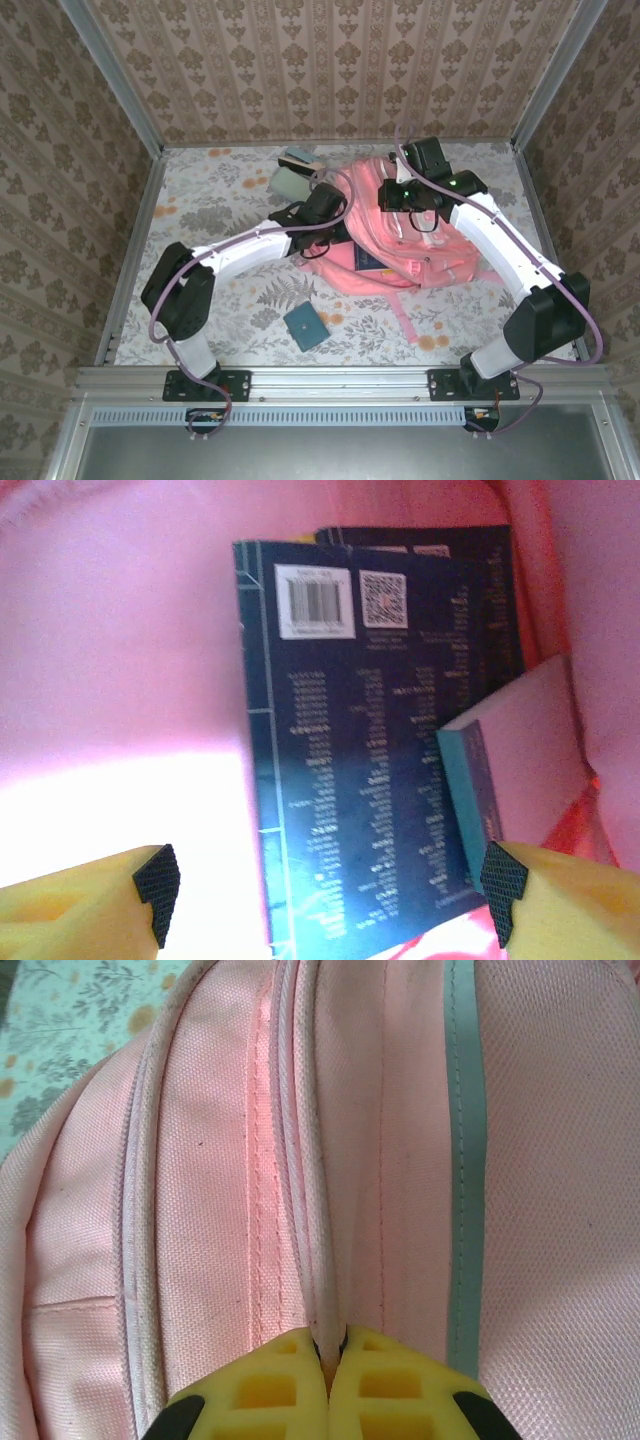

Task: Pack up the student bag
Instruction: Move the personal item from the bottom-center of the table.

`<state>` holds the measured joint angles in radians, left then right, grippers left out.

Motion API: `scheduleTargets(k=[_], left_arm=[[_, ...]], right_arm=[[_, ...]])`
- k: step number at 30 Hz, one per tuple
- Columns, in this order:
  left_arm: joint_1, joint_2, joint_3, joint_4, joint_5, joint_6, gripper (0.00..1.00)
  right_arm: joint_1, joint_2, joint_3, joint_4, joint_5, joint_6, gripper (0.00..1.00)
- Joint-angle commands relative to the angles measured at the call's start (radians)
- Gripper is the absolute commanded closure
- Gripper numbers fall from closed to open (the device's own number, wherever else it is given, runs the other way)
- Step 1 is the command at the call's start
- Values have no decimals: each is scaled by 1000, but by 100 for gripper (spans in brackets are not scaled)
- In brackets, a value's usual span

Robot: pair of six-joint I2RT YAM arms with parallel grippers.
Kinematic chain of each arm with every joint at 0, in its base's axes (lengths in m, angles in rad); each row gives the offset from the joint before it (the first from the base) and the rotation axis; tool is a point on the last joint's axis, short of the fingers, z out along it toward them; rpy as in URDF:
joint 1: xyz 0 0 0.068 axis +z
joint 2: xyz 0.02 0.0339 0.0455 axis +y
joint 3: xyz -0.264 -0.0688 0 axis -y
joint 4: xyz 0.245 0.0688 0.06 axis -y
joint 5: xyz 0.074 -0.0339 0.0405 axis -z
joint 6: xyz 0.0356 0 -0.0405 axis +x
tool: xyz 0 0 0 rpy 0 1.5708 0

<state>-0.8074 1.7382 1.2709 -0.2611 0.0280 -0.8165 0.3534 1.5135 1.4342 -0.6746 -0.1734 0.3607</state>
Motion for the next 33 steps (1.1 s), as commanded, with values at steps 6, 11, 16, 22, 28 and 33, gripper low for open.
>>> scheduleTargets(k=[6,11,16,22,28,33], left_arm=[[99,-100,-11,-94,-32,141,19],[92,-178,-81,-100,2,134,19],[55,-254,-161,-228,-65,106,19],[-41,-308,-241,-356,-145,56,18],[-146,-319,-301,-413,-169,-34,18],[-257,-289,-342,-431,-153,-93,21]], right_arm=[[-14,-40,-36,19,33,12,100],[-16,-43,-35,14,76,5,100],[-19,-34,-23,15,79,1,100],[-21,-26,-15,27,75,6,100],[-21,-34,-26,33,67,6,100],[-20,-45,-46,43,59,12,99]])
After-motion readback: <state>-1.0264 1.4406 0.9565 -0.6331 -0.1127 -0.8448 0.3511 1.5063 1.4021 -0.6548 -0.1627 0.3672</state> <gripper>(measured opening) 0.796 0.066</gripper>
